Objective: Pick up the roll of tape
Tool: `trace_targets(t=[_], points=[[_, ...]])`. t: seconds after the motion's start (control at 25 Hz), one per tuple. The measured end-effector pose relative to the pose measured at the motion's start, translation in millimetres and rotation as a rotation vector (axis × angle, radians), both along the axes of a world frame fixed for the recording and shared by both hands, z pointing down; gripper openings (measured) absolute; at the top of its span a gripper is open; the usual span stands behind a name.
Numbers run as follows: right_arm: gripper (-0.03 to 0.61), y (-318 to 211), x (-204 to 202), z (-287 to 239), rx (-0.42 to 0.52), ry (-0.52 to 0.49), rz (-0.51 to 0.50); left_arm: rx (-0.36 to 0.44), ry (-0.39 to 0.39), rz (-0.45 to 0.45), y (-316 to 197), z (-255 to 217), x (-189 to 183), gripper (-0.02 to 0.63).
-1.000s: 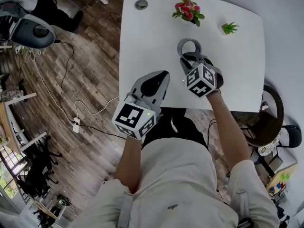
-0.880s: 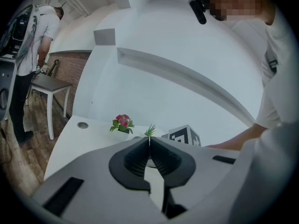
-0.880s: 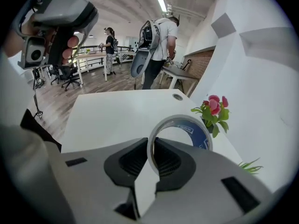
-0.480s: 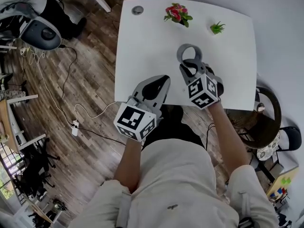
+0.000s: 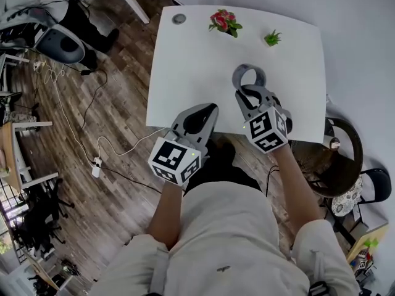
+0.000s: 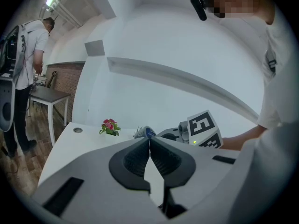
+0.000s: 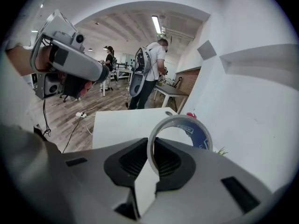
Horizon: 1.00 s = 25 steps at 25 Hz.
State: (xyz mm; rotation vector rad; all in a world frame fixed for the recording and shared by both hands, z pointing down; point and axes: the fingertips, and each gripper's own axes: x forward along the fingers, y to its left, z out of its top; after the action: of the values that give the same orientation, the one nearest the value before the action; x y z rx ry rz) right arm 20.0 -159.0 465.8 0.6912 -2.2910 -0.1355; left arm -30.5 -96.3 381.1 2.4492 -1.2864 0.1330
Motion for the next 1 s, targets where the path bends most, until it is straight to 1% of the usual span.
trace_targets(t=[0.44,0.8,1.0], points=[[0.048,37,18,-45,0.060,-0.082,-0.016,0.048,-0.022,-0.036,26,-16,10,0.021],[0.048,54,32,-91,0.094,-0.199,0.000,0.099,-0.036,-0.043,28,-35,17,0.021],[0.048,59,34,-109,0.094,-0.260,0.002,0.119,-0.040,-0.045,28,-44,16,0.021]])
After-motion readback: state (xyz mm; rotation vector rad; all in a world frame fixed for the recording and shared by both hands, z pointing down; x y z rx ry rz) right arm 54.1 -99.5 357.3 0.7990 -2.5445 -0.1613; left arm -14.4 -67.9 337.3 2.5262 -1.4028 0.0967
